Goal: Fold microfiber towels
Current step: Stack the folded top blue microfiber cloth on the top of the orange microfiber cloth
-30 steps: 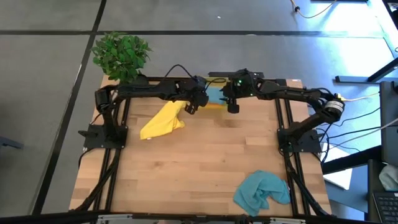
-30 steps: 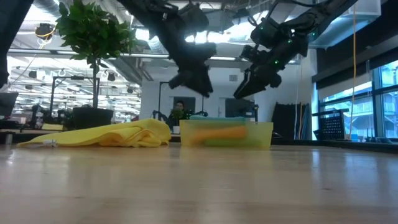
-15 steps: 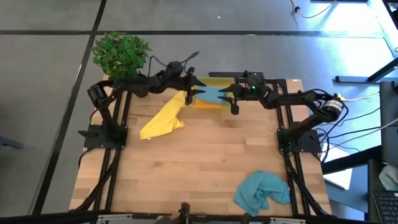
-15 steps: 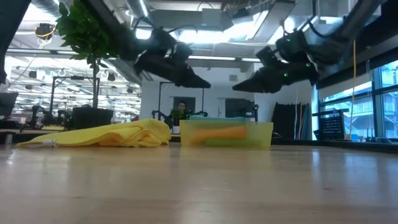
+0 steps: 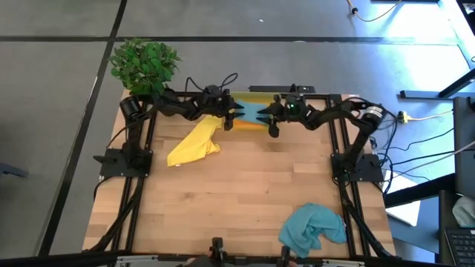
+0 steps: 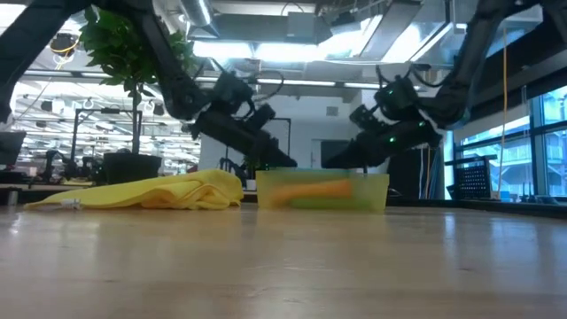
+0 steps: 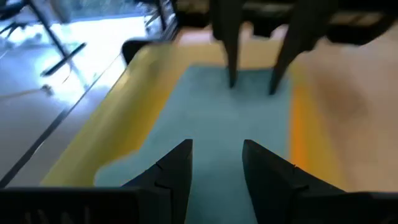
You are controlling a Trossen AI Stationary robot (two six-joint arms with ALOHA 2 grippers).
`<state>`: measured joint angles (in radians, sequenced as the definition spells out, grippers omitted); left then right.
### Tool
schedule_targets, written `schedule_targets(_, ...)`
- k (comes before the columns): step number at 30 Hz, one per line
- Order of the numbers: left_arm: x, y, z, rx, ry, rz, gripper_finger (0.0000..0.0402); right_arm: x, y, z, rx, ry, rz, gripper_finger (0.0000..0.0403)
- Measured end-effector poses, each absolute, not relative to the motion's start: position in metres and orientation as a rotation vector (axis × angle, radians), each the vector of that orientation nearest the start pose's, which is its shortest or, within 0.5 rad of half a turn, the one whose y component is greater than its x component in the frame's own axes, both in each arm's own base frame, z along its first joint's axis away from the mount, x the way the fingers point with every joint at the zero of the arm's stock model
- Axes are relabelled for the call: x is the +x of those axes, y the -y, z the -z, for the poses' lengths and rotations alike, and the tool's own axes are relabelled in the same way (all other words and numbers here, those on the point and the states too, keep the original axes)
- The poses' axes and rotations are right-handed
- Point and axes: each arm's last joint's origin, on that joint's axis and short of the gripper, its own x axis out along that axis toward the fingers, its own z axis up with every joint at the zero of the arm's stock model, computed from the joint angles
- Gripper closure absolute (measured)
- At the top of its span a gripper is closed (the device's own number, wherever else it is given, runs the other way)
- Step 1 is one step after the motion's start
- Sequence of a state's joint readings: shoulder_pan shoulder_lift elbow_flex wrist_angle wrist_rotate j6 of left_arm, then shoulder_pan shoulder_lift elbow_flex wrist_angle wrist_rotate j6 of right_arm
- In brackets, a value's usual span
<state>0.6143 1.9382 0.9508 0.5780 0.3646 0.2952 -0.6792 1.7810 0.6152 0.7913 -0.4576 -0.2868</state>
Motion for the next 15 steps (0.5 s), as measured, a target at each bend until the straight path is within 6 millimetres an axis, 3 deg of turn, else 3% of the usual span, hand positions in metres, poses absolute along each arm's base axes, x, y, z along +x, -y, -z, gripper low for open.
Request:
schedule_targets(3, 0.322, -0.216, -0.131, 0.079, -0.426, -0.203, 0.0271, 0.258, 0.192, -0.120, -0.053, -0.362, 0.180, 0.0266)
schedule_targets(15, 0.328, -0.220, -0.140, -0.016, -0.448, -0.207, 0.0271, 0.263, 0.197, -0.113, 0.000, -0.447, 0.181, 0.0266)
